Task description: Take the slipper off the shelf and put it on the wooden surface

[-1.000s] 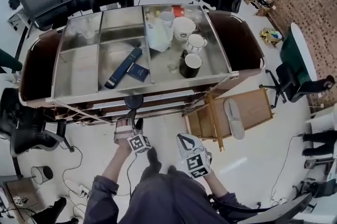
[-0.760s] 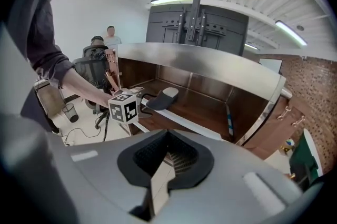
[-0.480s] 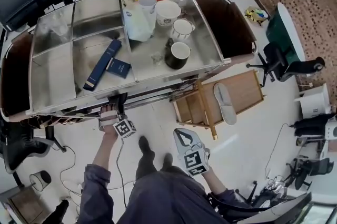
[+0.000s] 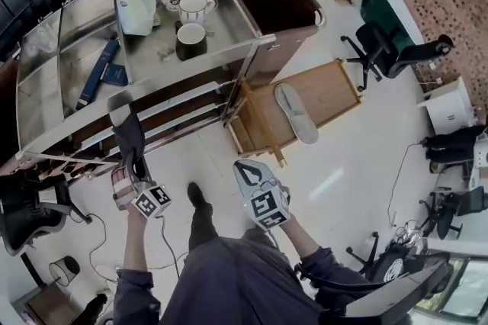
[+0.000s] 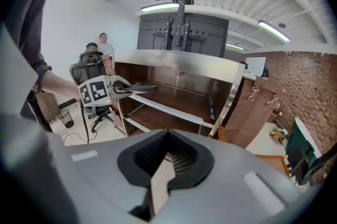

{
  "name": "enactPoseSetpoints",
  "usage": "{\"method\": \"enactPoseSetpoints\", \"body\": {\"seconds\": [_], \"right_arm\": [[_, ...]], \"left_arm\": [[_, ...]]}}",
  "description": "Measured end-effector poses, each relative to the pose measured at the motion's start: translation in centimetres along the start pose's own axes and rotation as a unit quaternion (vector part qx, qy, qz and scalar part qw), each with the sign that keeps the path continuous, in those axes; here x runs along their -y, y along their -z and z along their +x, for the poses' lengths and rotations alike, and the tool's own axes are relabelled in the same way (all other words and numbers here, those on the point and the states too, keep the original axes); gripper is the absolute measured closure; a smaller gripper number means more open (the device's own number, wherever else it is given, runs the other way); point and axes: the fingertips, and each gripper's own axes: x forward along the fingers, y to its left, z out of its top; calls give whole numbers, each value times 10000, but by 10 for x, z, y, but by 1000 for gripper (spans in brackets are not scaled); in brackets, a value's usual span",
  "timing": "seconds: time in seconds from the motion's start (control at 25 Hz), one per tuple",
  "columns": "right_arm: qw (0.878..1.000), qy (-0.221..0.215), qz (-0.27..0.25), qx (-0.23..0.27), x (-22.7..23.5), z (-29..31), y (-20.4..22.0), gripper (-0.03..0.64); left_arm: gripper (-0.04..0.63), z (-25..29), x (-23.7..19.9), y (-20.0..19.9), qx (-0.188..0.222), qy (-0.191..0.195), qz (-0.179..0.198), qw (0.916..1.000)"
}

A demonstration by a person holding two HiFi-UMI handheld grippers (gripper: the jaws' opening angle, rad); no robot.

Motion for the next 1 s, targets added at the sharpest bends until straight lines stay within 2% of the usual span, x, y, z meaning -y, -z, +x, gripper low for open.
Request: {"method": "enactPoseSetpoints", "body": {"seconds": [0.28, 0.4, 0.48, 0.72, 1.0], "right_arm": [[9987, -55, 79, 506, 24, -111, 69, 614], [9978, -189, 178, 616, 35, -168, 112, 615], [9976, -212, 241, 606, 44, -205, 142, 615], [9971, 155, 517, 542, 86, -280, 209, 615], [9909, 765, 951, 568, 149, -338, 262, 615]], "left_arm": [[500, -159, 76, -59, -283, -68, -118, 9995], [500, -219, 118, -107, -264, -67, -173, 9995], [500, -250, 149, -147, -104, 5, -193, 9998], [500, -287, 230, -269, 634, 493, -97, 9967], [499, -275, 294, -396, 1275, 1116, 203, 9853]]}}
